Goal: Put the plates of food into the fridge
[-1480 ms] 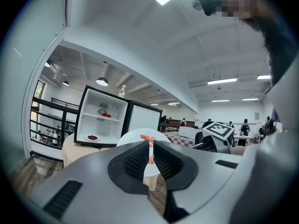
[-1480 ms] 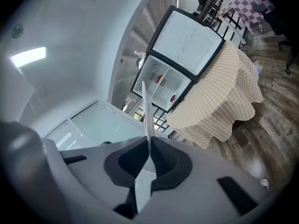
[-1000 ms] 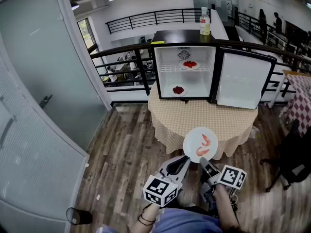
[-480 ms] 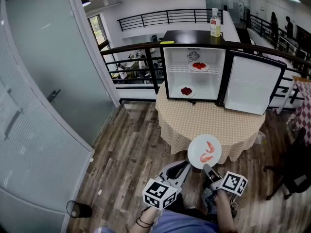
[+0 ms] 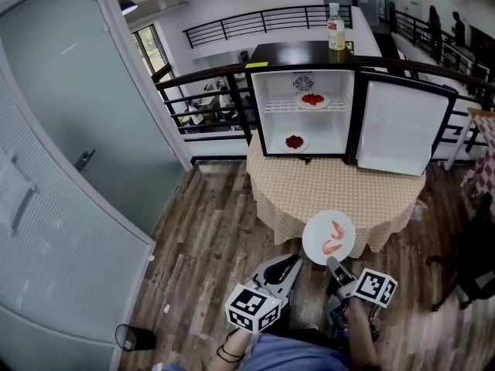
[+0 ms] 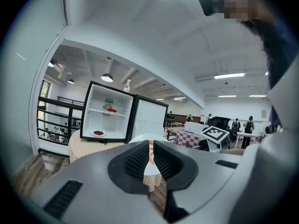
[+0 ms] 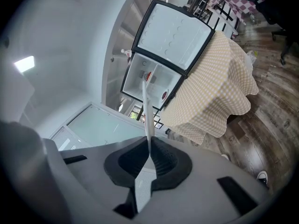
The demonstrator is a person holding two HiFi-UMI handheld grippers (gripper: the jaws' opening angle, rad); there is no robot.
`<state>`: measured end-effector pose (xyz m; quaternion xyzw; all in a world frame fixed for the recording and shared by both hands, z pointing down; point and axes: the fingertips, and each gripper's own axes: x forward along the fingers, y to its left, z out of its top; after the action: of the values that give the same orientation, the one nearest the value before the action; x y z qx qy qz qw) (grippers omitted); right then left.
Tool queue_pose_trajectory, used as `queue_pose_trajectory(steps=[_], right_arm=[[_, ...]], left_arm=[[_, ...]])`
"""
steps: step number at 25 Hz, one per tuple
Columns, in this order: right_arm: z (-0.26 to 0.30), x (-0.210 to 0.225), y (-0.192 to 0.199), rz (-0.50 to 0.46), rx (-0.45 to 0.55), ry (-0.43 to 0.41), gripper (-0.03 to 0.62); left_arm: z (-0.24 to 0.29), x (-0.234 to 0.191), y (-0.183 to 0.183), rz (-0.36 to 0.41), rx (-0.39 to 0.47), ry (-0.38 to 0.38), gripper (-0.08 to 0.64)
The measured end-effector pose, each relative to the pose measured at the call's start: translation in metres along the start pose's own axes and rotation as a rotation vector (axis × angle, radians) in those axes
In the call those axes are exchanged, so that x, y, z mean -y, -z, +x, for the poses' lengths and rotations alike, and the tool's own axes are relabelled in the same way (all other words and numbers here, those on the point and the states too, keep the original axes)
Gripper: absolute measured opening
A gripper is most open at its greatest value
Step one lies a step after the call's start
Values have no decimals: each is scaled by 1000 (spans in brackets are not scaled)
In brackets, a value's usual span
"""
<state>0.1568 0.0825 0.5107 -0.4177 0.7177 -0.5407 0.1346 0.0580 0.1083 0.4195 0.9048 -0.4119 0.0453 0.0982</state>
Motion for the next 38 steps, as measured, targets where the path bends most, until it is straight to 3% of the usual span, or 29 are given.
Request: queue_pose_trajectory(steps=[13,30,38], right_arm=[[56,12,-38,23,7,44,23],[216,-1,-92,59,22,119,23],[272,2,-109,72,56,178,23]], left_arm=[[63,-55,-6,-14,-9,58,34],[143,-231,-51,-53,-2,114,34],[174,-293,-61,-61,3,170,34]])
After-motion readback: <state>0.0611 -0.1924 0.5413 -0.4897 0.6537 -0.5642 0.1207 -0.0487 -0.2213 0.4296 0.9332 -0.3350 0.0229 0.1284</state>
